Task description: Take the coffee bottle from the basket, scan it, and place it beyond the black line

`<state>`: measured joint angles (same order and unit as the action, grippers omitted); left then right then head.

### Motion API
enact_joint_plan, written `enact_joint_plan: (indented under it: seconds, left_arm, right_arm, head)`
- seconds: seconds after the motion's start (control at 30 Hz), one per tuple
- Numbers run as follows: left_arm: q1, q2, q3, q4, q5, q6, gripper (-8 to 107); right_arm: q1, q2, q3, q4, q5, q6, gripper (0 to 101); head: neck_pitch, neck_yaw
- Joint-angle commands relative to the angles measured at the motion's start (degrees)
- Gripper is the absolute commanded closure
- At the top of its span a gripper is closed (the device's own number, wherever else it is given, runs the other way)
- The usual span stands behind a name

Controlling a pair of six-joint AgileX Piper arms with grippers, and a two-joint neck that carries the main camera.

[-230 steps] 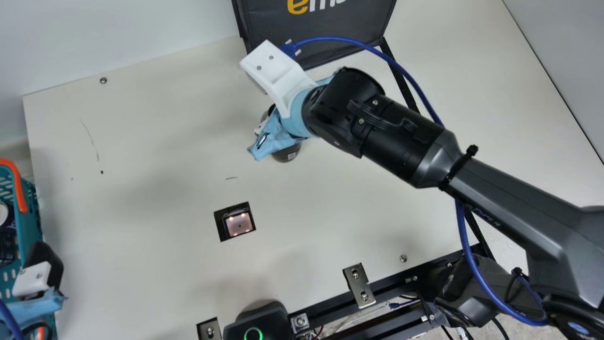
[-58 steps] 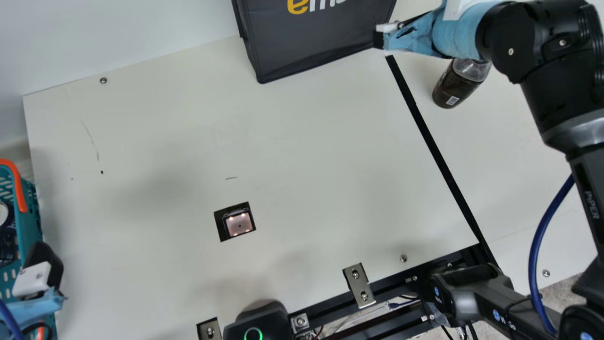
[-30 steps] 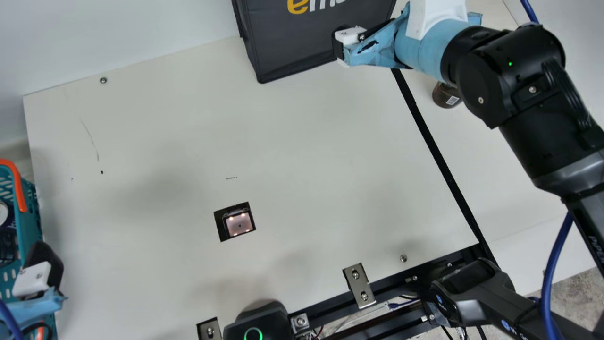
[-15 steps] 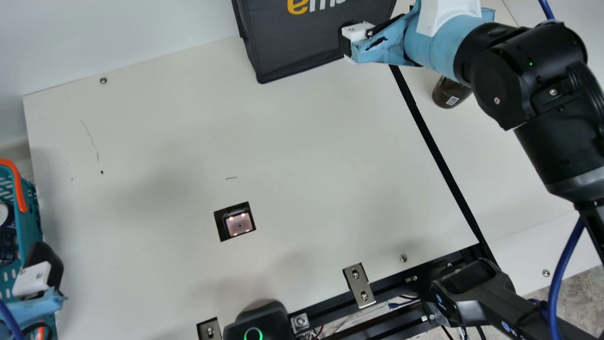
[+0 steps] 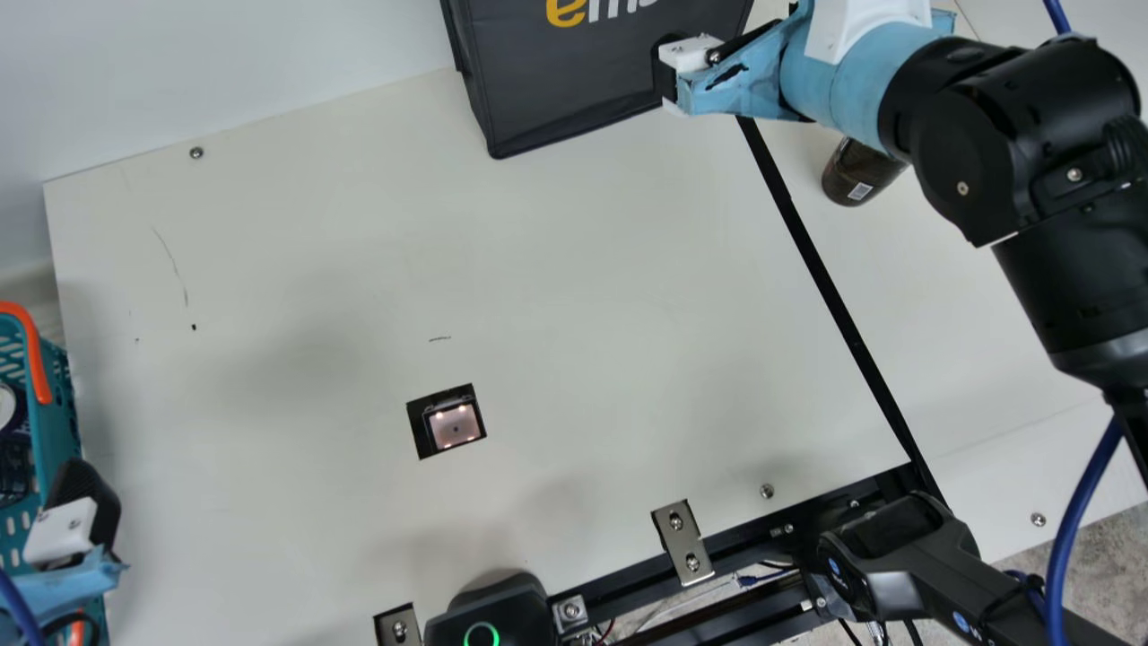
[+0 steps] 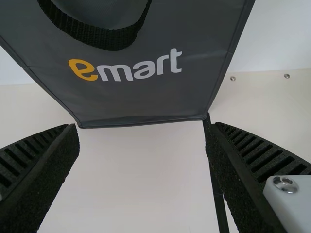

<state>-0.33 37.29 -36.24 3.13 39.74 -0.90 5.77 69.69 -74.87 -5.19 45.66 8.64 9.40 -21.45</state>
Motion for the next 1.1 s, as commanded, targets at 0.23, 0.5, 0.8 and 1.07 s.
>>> enact_joint_plan:
  seconds: [0.23,0.5,0.8,1.07]
  left_arm:
    - [-0.27,1.29,-7.01,-0.99,6.38,0.76,9]
    - [-0.59,2.76,-15.03,-2.12,13.67,1.62,9]
    - [-0.94,4.42,-24.04,-3.39,21.87,2.6,9]
    - [-1.25,5.9,-32.06,-4.52,29.17,3.47,9]
  right_arm:
    - [-1.32,-7.01,1.32,1.14,6.18,-2.82,10]
    - [-2.84,-15.03,2.83,2.44,13.24,-6.05,10]
    - [-4.54,-24.04,4.53,3.9,21.18,-9.67,10]
    - [-5.01,-28.04,6.34,4.54,24.13,-10.37,10]
  head:
    - [-1.48,9.2]
    - [-1.48,19.87]
    - [-1.48,19.87]
    - [-1.48,19.87]
